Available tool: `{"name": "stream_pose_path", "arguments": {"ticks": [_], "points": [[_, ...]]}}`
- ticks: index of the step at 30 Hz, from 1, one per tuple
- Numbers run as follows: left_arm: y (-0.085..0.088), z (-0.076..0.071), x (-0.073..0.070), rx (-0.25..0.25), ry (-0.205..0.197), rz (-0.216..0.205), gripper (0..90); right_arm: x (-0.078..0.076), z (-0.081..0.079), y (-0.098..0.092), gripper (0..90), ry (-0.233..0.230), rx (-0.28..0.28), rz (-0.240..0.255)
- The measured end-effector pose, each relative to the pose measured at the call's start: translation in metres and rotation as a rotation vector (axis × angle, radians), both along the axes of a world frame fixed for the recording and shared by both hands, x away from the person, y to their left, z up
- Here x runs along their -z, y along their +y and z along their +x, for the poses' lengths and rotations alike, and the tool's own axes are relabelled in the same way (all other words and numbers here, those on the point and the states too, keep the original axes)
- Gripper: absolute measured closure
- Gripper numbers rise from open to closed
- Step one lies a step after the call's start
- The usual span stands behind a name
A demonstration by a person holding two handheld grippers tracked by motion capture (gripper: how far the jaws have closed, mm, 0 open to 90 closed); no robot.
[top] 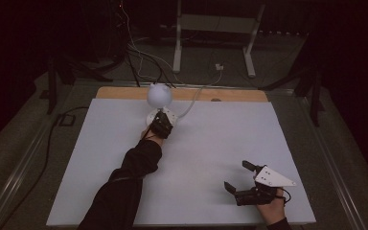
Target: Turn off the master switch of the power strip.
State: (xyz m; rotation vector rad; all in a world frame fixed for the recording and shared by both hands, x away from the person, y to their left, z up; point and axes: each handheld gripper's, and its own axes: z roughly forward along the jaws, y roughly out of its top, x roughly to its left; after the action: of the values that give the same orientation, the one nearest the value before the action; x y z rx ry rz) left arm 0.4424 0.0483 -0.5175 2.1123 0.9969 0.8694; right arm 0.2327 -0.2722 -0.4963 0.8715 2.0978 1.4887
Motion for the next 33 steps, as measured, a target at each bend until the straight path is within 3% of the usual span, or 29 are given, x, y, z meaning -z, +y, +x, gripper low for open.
{"name": "stream_pose_path", "arguments": {"ticks": [6, 9, 12, 16, 17, 18, 19, 21, 23, 33], "points": [[-0.0042, 0.0006, -0.0018, 0.014, 0.002, 0.065, 90.0, 0.0000, 0.0001, 0.0000, 0.0, 0.000, 0.001, 0.000], [-0.0046, 0.0024, -0.0037, 0.016, 0.025, 0.069, 90.0, 0.0000, 0.0001, 0.0001, 0.0, -0.001, -0.001, 0.000], [-0.0083, 0.0012, -0.0033, 0.022, 0.007, 0.116, 90.0, -0.0003, 0.0000, -0.0004, 0.0, -0.001, 0.000, 0.003], [-0.0069, 0.0019, -0.0040, 0.018, 0.014, 0.099, 90.0, -0.0003, 0.0000, -0.0004, 0.0, -0.002, -0.001, 0.001], [-0.0060, 0.0028, -0.0041, 0.011, 0.019, 0.079, 90.0, -0.0004, -0.0003, -0.0003, 0.0, -0.002, 0.001, 0.001], [-0.0061, 0.0032, -0.0038, 0.010, 0.012, 0.085, 90.0, -0.0006, -0.0005, -0.0003, 0.0, 0.000, 0.001, 0.003], [-0.0055, 0.0021, -0.0042, -0.001, -0.019, 0.077, 90.0, -0.0005, -0.0002, -0.0005, 0.0, 0.000, 0.002, 0.003], [-0.0031, 0.0026, -0.0039, 0.006, -0.011, 0.041, 90.0, -0.0004, 0.0002, -0.0014, 0.0, 0.001, 0.005, 0.006], [-0.0030, 0.0003, -0.0022, 0.014, -0.028, 0.043, 90.0, -0.0005, 0.0002, -0.0019, 0.0, 0.000, 0.006, 0.007], [0.0006, -0.0053, -0.0071, 0.014, -0.024, -0.017, 90.0, -0.0012, 0.0002, -0.0030, 0.0, -0.003, 0.009, 0.013]]}}
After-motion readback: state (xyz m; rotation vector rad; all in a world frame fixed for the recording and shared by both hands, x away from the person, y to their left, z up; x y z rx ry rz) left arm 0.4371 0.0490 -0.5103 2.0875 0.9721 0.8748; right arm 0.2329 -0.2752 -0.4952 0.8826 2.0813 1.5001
